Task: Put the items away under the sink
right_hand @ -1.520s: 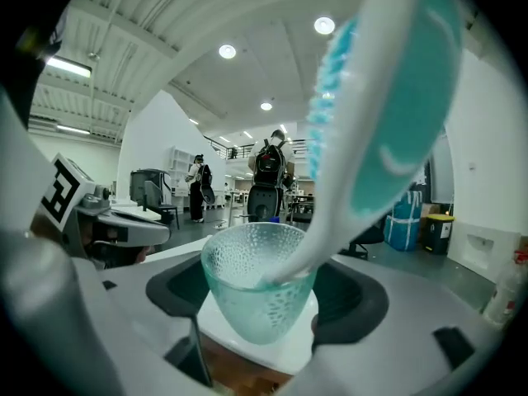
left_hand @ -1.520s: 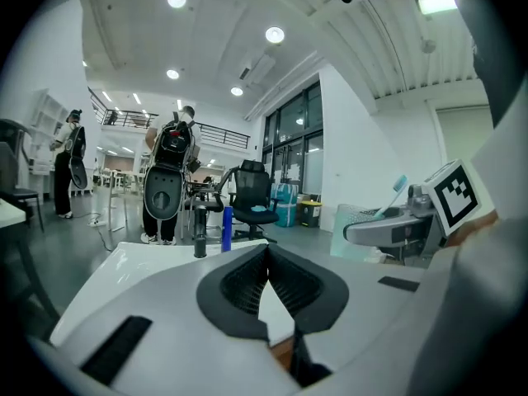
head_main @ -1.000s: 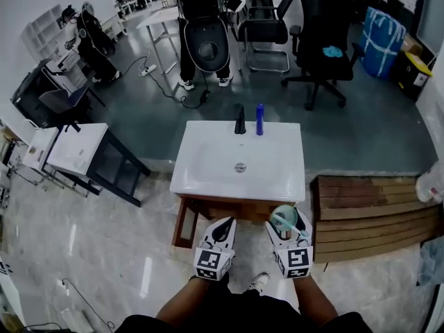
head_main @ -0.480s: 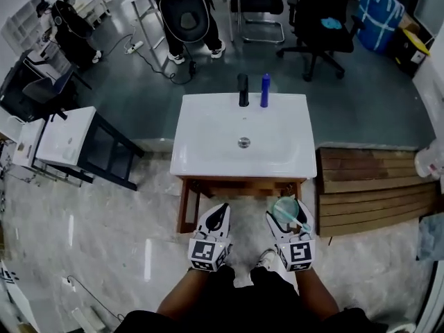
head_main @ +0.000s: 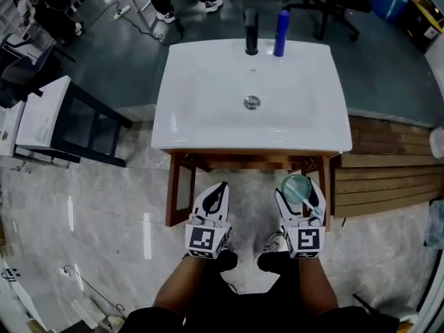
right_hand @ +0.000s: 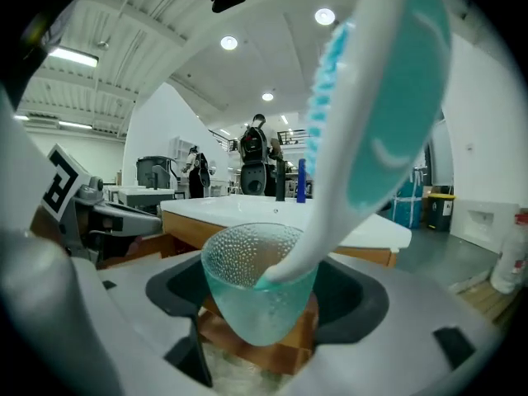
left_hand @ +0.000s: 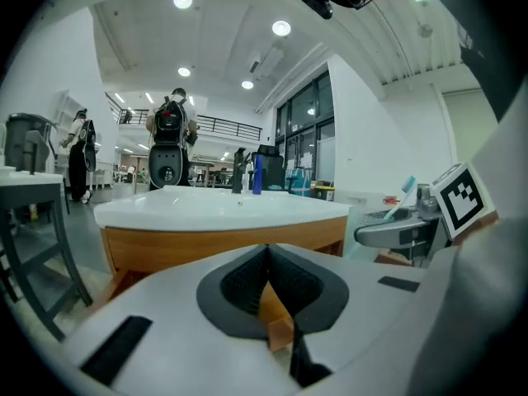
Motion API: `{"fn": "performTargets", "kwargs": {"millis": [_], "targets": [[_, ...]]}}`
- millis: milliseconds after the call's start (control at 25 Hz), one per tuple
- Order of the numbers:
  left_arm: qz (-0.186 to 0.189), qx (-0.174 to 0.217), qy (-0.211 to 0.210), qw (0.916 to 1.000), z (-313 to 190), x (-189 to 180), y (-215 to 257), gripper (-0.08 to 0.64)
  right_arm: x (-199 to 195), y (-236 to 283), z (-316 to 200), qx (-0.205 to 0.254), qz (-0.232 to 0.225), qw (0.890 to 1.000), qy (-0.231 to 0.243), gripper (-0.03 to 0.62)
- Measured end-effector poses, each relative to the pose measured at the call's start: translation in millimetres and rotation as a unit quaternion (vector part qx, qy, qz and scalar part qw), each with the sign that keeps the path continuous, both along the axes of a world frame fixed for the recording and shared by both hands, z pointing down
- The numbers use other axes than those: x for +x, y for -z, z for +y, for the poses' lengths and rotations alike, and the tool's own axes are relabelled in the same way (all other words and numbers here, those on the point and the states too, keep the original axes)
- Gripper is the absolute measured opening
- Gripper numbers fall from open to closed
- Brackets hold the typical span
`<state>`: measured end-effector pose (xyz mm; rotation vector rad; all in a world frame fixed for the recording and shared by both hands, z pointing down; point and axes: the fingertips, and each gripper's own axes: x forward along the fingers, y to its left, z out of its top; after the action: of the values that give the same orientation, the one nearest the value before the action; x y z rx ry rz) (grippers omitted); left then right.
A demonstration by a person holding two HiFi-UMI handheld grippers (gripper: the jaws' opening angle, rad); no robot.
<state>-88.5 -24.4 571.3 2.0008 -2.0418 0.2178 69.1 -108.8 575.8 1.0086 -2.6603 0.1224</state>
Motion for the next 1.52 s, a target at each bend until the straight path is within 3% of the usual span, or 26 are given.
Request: {"fn": "performTargets", "kwargs": {"millis": [120,400,640,1000,1520], "targets": [[0.001,0.005,0.008,1.0000,-6,-17,-73,0.021,-6,-63,-9,0.005,-0.013,1.000,-0.013,0.385],[-0.004,0.026,-0.008,0.9996,-38,-25,-219,0.021,-31,-201,-24,0.037,-0.018,0.999,0.007,0.385],[-0.018,0.045,-0.017,0.9987,-54,-33,-289,0.021,-47,-266,-39,0.051,-0.032,0.998,0.019,0.385],[-0.018,0.025,-0.010,0.9995,-65,-36,-305,0.021,-53,-267,-61,0.055,-0.028,0.998,0.020,0.385],[-0.026,0.048,-0.010,0.9984,-76,-44,-284,0.021,-91,-266,-131,0.020,-0.008,1.000,0.012,0.387]]}}
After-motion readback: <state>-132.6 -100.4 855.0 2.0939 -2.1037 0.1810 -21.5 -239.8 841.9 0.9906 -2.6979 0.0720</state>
